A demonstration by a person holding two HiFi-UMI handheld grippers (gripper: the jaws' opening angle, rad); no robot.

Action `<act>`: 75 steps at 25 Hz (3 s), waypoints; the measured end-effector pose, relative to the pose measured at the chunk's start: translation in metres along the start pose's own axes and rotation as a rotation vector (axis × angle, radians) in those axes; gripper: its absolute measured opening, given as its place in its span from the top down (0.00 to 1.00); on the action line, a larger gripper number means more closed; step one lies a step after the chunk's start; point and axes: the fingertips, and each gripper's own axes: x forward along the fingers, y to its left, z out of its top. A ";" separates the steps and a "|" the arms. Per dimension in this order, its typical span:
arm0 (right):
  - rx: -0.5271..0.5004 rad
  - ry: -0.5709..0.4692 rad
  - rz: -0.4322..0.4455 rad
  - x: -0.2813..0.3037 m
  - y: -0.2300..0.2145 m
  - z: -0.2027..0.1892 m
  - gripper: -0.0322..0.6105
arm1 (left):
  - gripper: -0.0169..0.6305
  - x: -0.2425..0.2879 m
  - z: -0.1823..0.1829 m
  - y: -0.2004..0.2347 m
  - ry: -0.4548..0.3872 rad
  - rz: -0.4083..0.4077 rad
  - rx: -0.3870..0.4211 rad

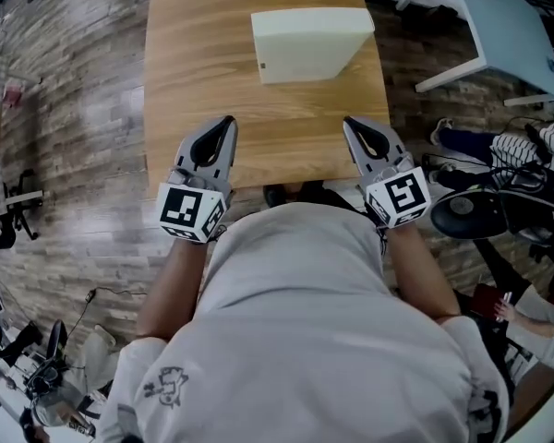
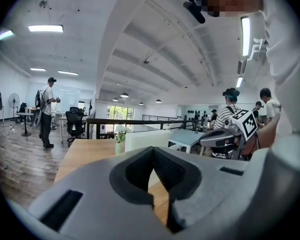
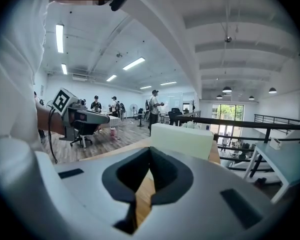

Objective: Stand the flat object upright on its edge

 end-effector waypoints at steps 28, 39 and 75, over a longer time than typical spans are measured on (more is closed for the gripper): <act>-0.069 -0.075 0.128 -0.196 -0.011 -0.039 0.94 | 0.96 -0.050 -0.002 -0.216 -0.078 0.102 0.030; -0.096 -0.086 0.220 -0.237 -0.041 -0.025 0.94 | 0.96 -0.048 0.021 -0.266 -0.073 0.188 -0.017; -0.064 -0.163 0.200 -0.287 -0.009 -0.010 0.94 | 0.96 -0.099 0.033 -0.294 -0.136 0.232 -0.003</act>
